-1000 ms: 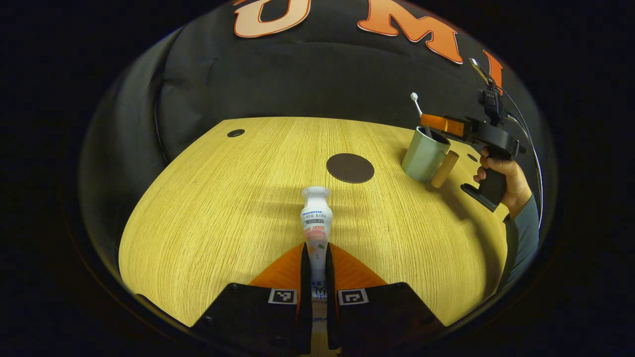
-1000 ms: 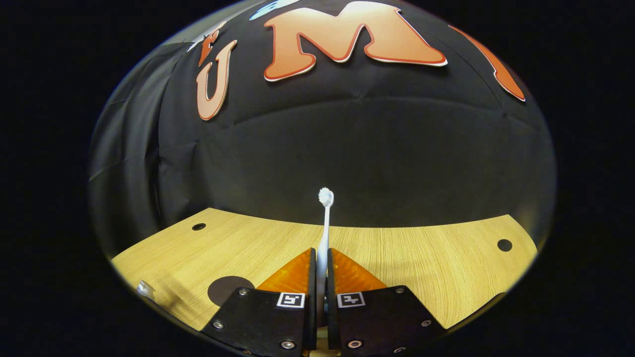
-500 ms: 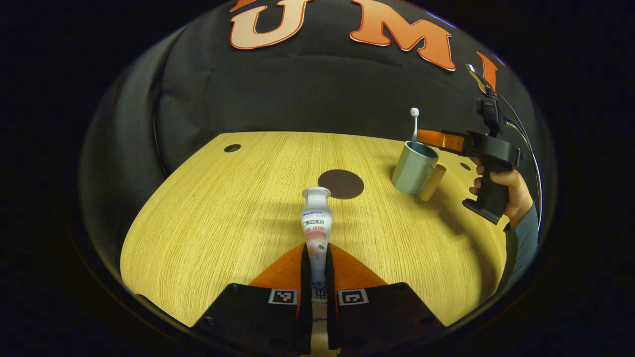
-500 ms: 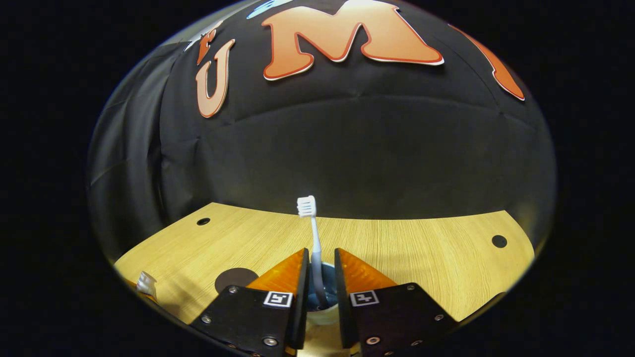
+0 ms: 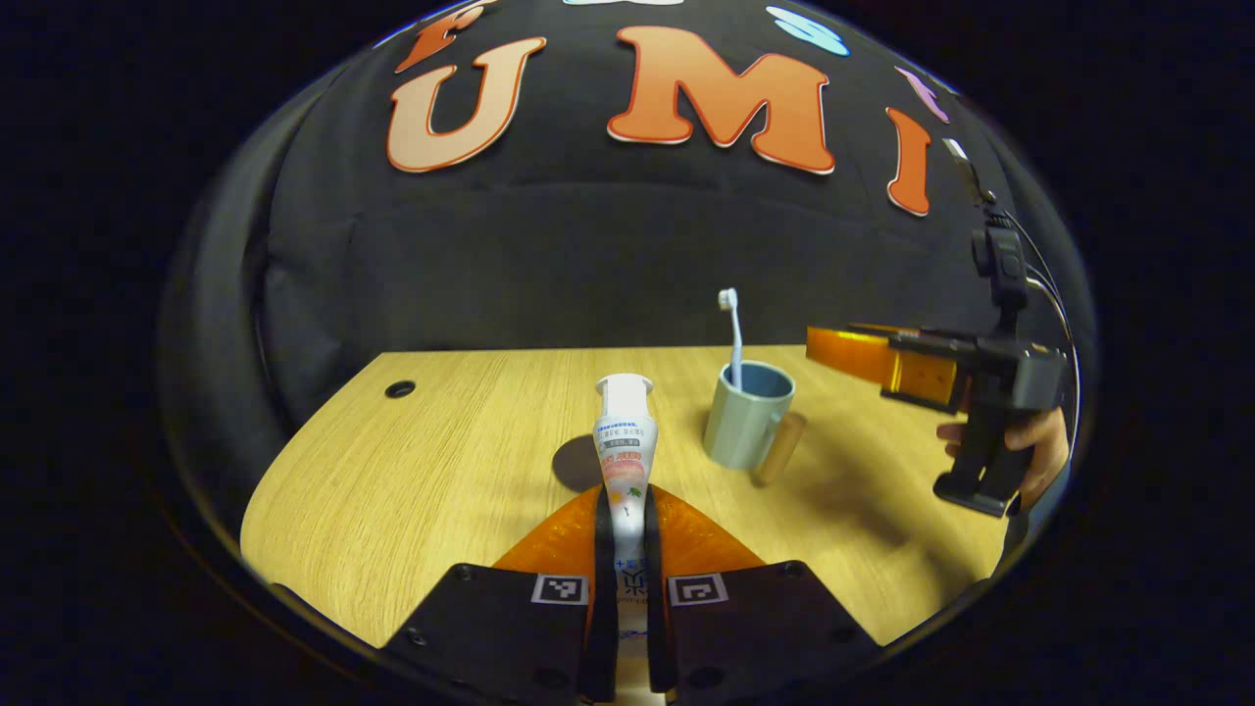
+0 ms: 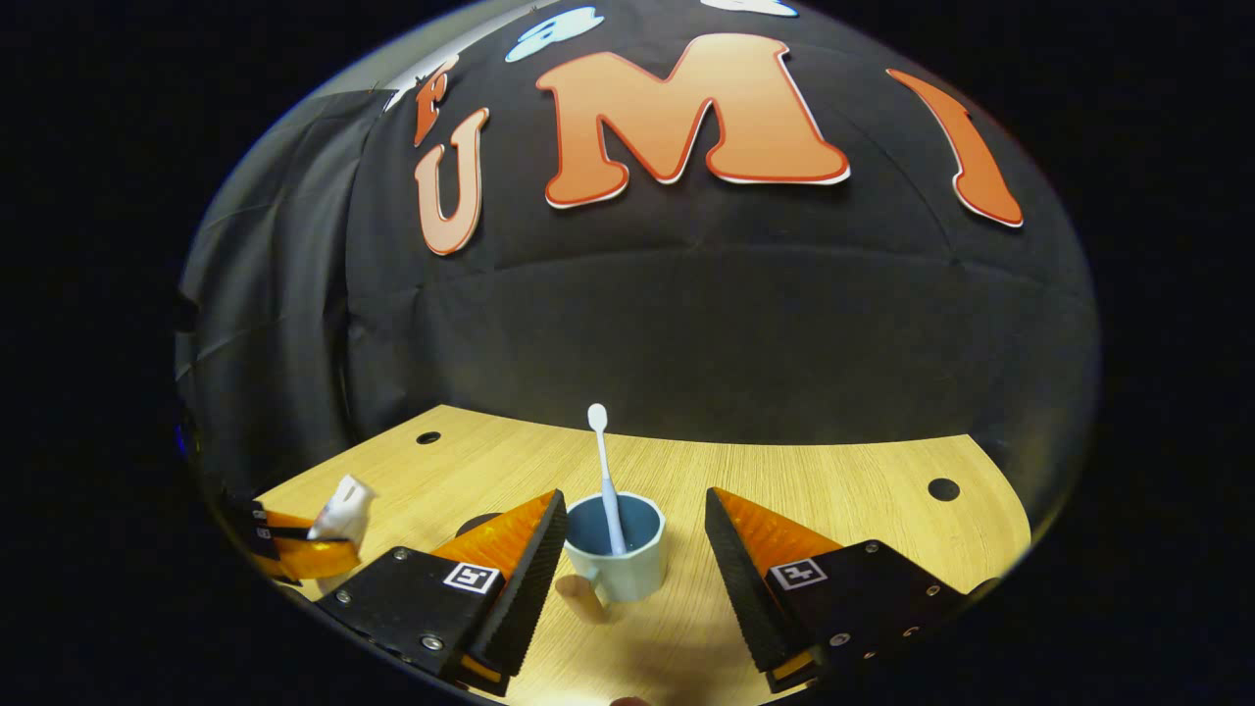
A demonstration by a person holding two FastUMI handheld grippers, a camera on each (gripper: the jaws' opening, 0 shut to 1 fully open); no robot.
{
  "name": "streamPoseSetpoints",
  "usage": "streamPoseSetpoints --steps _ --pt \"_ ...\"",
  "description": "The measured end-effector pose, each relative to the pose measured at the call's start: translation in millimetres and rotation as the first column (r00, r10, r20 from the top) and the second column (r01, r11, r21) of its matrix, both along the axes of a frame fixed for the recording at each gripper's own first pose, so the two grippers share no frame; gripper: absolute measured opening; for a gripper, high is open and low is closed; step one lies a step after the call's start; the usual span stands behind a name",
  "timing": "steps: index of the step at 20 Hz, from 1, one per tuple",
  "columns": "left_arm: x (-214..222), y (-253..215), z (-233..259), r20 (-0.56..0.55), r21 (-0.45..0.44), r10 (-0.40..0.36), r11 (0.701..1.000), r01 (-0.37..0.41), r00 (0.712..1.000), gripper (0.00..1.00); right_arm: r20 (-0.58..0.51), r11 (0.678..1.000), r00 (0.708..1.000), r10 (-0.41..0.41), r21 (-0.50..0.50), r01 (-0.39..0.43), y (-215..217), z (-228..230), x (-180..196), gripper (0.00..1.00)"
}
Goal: Put the toothbrush and toothpaste on the desktop into the cup, then pick up the cup and place it on the coaster on the desktop.
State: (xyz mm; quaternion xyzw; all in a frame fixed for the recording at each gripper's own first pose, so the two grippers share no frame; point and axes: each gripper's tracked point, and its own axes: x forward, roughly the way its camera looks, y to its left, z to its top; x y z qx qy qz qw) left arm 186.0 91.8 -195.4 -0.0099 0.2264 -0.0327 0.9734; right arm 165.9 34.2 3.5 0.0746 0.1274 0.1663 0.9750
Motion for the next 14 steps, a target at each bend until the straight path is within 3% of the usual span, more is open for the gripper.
streamPoseSetpoints --steps 3,8,10,14 --pt "59.9 -8.7 26.9 0.134 -0.047 -0.02 0.999 0.026 0.991 0.16 0.004 0.999 0.999 -0.043 -0.018 0.043 -35.0 -2.0 -24.0 0.88" --pt "153.0 -38.8 100.2 0.339 -0.141 -0.043 0.985 0.096 0.94 0.16 0.015 0.993 0.992 -0.122 0.011 0.121 -86.3 -3.7 -57.3 0.89" --pt "158.7 -71.9 94.0 0.406 -0.162 -0.048 0.979 0.123 0.913 0.16 0.005 0.988 0.989 -0.15 0.016 0.15 -104.9 -9.1 -65.7 0.89" --pt "194.1 -93.8 100.3 0.491 -0.152 -0.064 0.976 0.158 0.869 0.16 -0.013 0.982 0.983 -0.184 0.029 0.184 -129.7 -21.2 -76.5 0.89"
